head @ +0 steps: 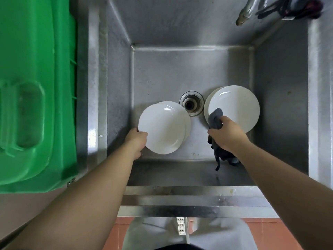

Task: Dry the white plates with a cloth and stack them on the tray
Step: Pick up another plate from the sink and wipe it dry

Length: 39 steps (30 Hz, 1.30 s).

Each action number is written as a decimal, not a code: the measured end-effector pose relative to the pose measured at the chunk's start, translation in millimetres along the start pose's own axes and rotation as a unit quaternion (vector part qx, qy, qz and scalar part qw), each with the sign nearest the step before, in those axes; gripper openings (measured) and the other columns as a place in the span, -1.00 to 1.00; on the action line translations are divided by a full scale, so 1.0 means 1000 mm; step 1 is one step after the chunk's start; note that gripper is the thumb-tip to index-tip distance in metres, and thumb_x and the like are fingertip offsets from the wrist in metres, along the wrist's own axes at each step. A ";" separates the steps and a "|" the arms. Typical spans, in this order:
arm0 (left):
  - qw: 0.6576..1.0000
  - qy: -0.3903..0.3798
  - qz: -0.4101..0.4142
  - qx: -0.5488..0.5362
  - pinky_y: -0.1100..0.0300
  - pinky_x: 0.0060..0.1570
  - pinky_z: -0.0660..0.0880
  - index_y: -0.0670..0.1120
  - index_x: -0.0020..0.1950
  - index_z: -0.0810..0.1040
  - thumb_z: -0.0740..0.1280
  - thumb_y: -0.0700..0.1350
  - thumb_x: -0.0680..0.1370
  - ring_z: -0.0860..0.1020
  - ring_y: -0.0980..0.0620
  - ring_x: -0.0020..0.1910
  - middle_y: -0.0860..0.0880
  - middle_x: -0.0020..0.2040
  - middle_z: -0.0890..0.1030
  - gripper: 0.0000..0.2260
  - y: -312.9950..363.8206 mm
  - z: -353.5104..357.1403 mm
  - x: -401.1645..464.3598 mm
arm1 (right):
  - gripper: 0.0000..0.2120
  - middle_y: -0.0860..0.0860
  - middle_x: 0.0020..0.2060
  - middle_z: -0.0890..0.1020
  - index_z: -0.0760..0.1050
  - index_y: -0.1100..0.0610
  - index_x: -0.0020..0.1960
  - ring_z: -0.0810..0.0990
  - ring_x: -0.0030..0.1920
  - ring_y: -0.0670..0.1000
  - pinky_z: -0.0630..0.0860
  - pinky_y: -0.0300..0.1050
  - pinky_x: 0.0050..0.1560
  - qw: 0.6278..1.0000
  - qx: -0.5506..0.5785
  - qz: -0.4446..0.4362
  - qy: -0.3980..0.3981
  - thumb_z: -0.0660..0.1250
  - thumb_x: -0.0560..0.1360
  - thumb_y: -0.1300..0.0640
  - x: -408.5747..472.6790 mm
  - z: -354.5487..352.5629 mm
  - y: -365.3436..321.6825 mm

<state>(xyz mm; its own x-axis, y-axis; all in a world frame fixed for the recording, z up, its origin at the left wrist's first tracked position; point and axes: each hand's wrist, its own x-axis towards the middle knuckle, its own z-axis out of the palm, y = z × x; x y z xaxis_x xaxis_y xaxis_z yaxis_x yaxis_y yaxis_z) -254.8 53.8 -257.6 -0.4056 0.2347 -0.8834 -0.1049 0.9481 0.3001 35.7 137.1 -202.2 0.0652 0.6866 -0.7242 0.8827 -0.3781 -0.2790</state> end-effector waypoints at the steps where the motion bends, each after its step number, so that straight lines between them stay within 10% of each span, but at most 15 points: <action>1: 1.000 -0.007 0.004 -0.009 -0.17 0.18 0.62 -0.09 0.35 0.50 0.25 -0.22 0.64 0.60 -0.22 0.17 -0.13 0.28 0.60 -0.72 0.001 -0.001 -0.004 | -0.74 -0.03 -0.15 0.56 0.39 0.05 0.18 0.52 -0.17 -0.03 0.38 -0.10 -0.29 1.000 0.004 0.001 0.001 0.36 0.55 0.02 -0.004 -0.002 -0.001; 7: 0.997 -0.057 0.015 -0.058 0.10 -0.38 0.65 -0.04 0.27 0.47 0.25 -0.27 0.66 0.63 -0.12 0.07 -0.07 0.17 0.59 -0.78 0.016 -0.018 -0.049 | -0.66 0.04 -0.06 0.59 0.34 0.07 0.20 0.59 -0.07 0.06 0.57 0.05 0.01 0.983 0.168 0.072 -0.011 0.43 0.55 0.02 -0.040 -0.026 -0.017; 22: 0.974 -0.092 0.146 -0.150 -0.04 -0.16 0.71 -0.20 0.38 0.44 0.25 -0.35 0.66 0.63 -0.27 0.17 -0.18 0.28 0.59 -0.71 0.066 -0.083 -0.211 | -0.67 0.27 -0.01 0.76 0.62 0.22 0.19 0.77 -0.22 0.22 0.69 0.13 -0.25 0.745 0.651 0.110 -0.099 0.41 0.58 -0.01 -0.179 -0.132 -0.042; 26: 0.954 -0.110 0.231 -0.155 0.02 -0.18 0.71 -0.14 0.43 0.45 0.28 -0.37 0.64 0.64 -0.23 0.17 -0.13 0.29 0.60 -0.63 0.090 -0.084 -0.260 | -0.70 0.21 -0.22 0.74 0.59 0.20 0.16 0.71 -0.40 0.15 0.62 0.02 -0.41 0.779 0.623 0.050 -0.050 0.41 0.60 -0.02 -0.202 -0.164 -0.064; 34: 0.894 -0.120 0.372 -0.217 -0.22 0.02 0.69 -0.01 0.26 0.51 0.28 -0.39 0.62 0.68 -0.22 0.11 -0.09 0.22 0.64 -0.67 0.148 -0.077 -0.368 | -0.55 -0.02 0.04 0.69 0.53 -0.14 0.32 0.77 -0.22 -0.05 0.71 -0.05 -0.26 0.852 0.474 -0.191 0.115 0.45 0.47 -0.22 -0.259 -0.255 -0.109; 39: 0.852 -0.155 0.427 -0.262 -0.14 -0.11 0.71 -0.05 0.26 0.57 0.27 -0.42 0.61 0.74 -0.14 -0.05 -0.08 0.09 0.73 -0.65 0.173 -0.077 -0.430 | -0.44 -0.08 0.27 0.66 0.44 -0.21 0.46 0.65 0.20 -0.03 0.54 -0.06 0.22 0.848 0.275 -0.360 0.274 0.34 0.50 -0.31 -0.300 -0.305 -0.129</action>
<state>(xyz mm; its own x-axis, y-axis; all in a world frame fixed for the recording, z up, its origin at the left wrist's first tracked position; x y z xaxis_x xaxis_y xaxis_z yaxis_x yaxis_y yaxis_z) -168.4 100.7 201.6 -0.2868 0.9128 -0.2909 -0.3148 0.1970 0.9285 43.9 169.4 243.3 -0.0593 0.9911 0.1190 0.4448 0.1329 -0.8857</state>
